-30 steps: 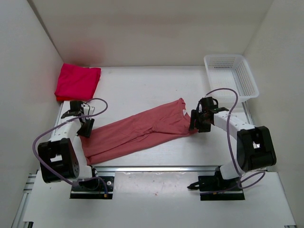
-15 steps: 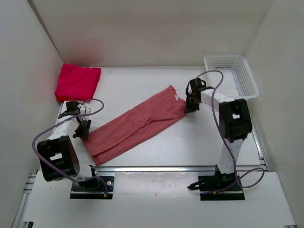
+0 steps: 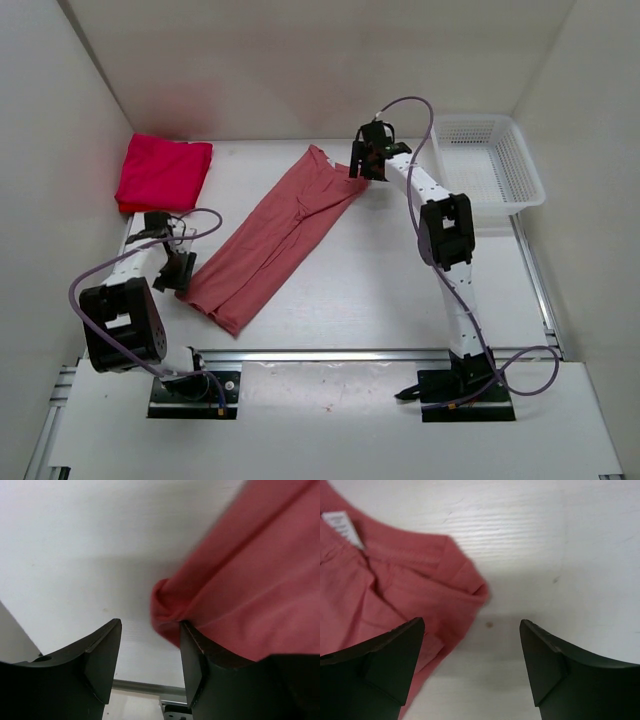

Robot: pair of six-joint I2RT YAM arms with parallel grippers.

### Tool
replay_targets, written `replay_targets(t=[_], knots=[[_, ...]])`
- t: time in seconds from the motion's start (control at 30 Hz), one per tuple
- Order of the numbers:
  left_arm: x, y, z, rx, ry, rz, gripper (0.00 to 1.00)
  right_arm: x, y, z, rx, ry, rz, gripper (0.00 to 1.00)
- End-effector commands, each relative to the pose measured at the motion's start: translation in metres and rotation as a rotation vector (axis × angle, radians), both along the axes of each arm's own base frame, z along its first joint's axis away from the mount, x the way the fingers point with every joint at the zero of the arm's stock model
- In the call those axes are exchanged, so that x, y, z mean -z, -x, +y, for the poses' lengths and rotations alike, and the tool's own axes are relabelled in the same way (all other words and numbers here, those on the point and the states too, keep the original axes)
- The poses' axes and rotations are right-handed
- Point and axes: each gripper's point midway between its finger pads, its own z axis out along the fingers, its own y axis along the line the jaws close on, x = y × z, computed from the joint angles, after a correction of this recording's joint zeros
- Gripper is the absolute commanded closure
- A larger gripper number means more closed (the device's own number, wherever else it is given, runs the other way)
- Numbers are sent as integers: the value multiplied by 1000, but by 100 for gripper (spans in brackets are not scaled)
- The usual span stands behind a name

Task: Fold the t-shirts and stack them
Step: Rotate the tshirt 90 degrees

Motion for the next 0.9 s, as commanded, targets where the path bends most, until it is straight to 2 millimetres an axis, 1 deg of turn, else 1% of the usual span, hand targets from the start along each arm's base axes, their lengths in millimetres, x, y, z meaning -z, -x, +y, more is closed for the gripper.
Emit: replay_targets(t=[0.0,0.03,0.07,0.1,0.13,0.17,0.2,0.23,0.27,0.3,0.33,0.37,0.4,0.43,0.47,0.5,0.53,0.57,0.6,0.63,0.67,0.7,0.73,0.77,0.8,0.87], knots=[[-15,-17,-21,71,38,-60,39,-54,15,8,-1,-2,-58,23],[-18,-19,-20,73,41,-76,39,-57,18,2,-2,7,-51,22],[-20,-21,-24,73,48,-88,38,-68,24,3,-16,-8,-60,24],[-22,-22,-22,62,49,-100,38,-77,35,4,-31,-24,-56,23],[-26,-23,-21,60,44,-116,38,-93,45,6,-42,-47,-65,24],[-31,-24,-24,54,49,-140,36,-84,63,13,-73,-62,-19,25],[-30,-22,-25,45,66,-141,36,-81,87,15,-90,-69,17,27],[-37,-21,-24,33,65,-164,36,-78,111,16,-95,-85,54,28],[-40,-22,-27,35,83,-183,34,-77,129,31,-133,-113,75,28],[-39,-19,-28,21,88,-187,30,-69,154,29,-130,-121,113,29],[-42,-18,-31,23,98,-203,29,-62,181,40,-156,-133,150,29],[-46,-19,-30,20,94,-226,26,-61,195,53,-186,-150,159,30],[-47,-17,-31,10,96,-234,25,-53,211,57,-199,-157,184,30],[-48,-17,-32,1,108,-248,24,-48,227,70,-226,-167,211,30],[-50,-17,-31,-12,107,-264,23,-50,237,86,-264,-178,214,30],[-48,-14,-27,-30,104,-264,23,-47,243,98,-293,-174,221,31],[-52,-18,-25,-50,102,-293,22,-51,244,113,-322,-201,231,33],[-53,-16,-21,-85,102,-304,23,-39,252,125,-348,-190,269,34],[-56,-19,-20,-98,105,-326,22,-46,251,143,-360,-205,253,34],[-59,-23,-19,-119,123,-348,23,-48,250,156,-362,-211,252,35],[-61,-24,-15,-156,135,-365,22,-38,254,165,-358,-196,273,35],[-62,-26,-16,-167,168,-379,22,-41,261,178,-378,-195,272,36],[-65,-29,-14,-197,188,-402,22,-37,262,187,-380,-198,281,37],[-65,-28,-12,-223,198,-410,23,-33,270,194,-385,-174,283,37],[-68,-29,-11,-228,205,-426,23,-32,277,200,-403,-166,285,38],[-66,-24,-9,-249,211,-427,23,-26,285,209,-413,-157,296,38]])
